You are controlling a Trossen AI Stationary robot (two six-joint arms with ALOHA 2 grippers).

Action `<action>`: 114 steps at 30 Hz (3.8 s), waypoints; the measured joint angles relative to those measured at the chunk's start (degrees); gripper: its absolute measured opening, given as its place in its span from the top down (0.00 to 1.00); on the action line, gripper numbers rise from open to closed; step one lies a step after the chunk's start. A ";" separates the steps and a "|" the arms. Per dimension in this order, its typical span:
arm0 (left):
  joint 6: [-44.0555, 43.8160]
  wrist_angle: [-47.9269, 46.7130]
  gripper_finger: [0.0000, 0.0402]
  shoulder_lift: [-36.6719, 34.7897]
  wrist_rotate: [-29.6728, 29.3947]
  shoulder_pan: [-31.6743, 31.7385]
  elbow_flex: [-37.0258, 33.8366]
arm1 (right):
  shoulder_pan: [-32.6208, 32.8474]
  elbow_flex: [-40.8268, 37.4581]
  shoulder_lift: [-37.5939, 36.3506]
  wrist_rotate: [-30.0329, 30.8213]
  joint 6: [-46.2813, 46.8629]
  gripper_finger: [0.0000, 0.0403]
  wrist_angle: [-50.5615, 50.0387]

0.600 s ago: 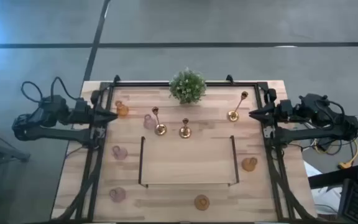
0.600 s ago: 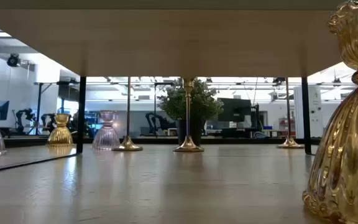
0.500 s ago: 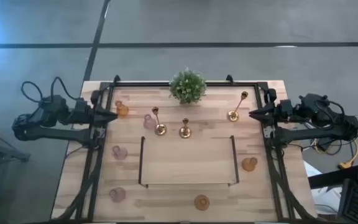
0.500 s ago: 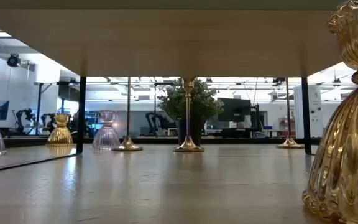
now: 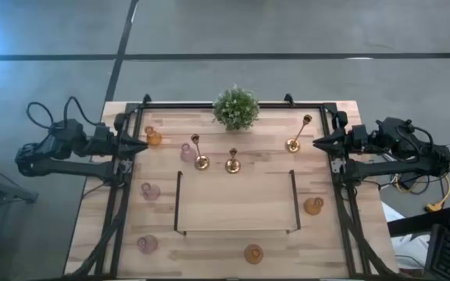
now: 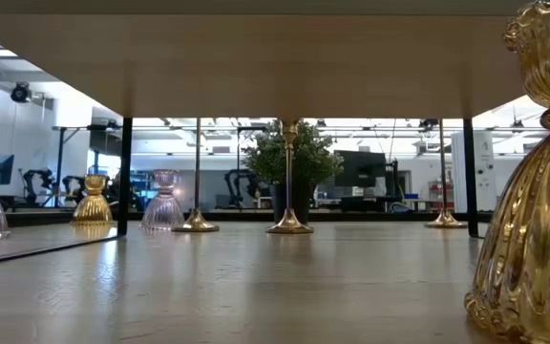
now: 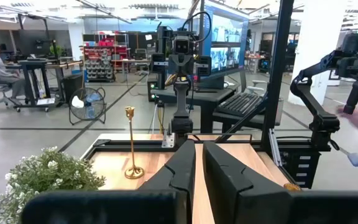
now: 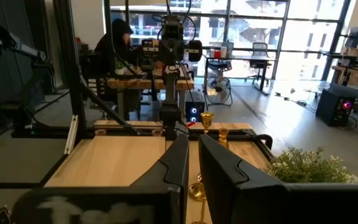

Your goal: Pick & Place candle stick holders

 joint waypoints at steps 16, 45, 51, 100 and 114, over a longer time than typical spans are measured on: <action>0.02 0.02 0.91 0.00 0.02 -0.02 0.00 | 0.00 0.02 0.00 0.00 -0.05 0.92 0.09; 0.00 -0.02 0.91 0.00 0.00 -0.02 0.00 | -0.04 -0.07 14.66 57.11 -9.89 0.92 12.31; 0.01 -0.13 0.91 0.00 0.02 -0.02 0.01 | 0.28 0.02 12.25 56.53 4.66 0.92 -0.40; 0.00 -0.15 0.91 0.00 0.02 -0.02 0.02 | -2.83 -17.46 13.43 45.36 42.62 0.50 -16.38; 0.00 -0.22 0.91 0.00 0.00 0.00 0.01 | -7.57 -18.71 17.66 49.46 35.27 0.52 -3.65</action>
